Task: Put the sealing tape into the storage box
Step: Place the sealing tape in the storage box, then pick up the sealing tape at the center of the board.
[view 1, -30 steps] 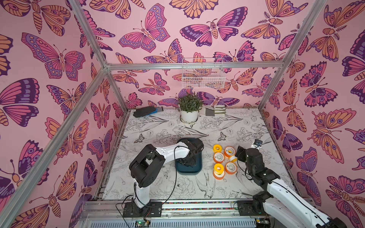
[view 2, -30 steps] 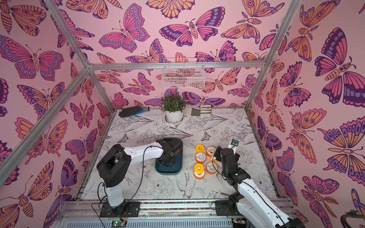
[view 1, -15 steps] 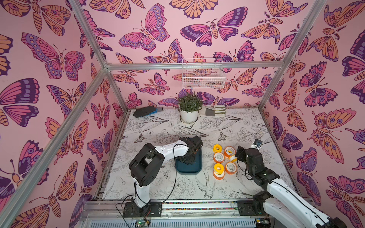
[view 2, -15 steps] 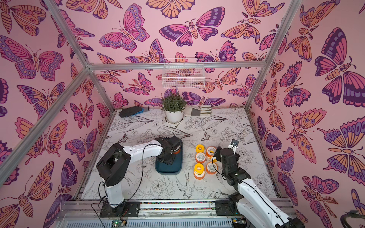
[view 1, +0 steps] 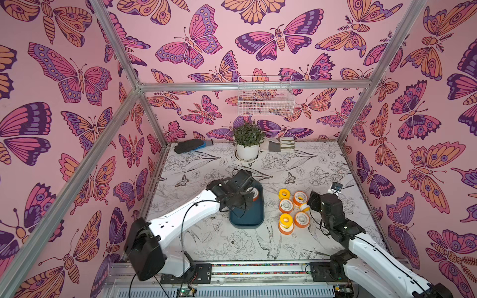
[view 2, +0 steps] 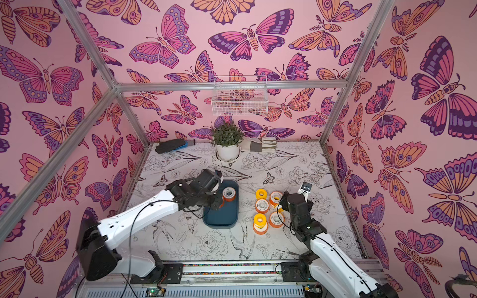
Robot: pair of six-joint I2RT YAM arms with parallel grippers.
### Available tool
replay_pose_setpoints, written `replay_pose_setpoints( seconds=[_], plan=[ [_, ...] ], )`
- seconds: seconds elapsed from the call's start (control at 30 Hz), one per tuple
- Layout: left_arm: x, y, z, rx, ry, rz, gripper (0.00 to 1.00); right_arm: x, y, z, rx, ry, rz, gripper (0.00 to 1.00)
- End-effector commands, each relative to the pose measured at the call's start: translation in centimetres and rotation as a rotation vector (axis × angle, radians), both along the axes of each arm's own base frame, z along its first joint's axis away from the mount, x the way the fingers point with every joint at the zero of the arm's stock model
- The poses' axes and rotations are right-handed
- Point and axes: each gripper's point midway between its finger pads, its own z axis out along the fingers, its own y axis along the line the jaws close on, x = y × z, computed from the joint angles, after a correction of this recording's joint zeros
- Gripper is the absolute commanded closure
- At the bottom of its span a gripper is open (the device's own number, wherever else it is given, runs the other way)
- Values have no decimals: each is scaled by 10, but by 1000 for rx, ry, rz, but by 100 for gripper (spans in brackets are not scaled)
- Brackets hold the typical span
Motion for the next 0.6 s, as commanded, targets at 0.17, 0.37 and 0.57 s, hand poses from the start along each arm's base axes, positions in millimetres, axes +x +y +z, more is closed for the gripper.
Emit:
replay_pose_setpoints(
  seconds=[0.17, 0.37, 0.57],
  plan=[
    [-42, 82, 59, -38, -185, 109, 49, 7, 1, 16, 17, -33, -9, 10],
    [-63, 120, 59, -64, -280, 143, 44, 7, 1, 17, 18, -35, -9, 10],
    [-72, 130, 51, -77, -298, 148, 41, 16, 13, 18, -9, 12, 51, 7]
  ],
)
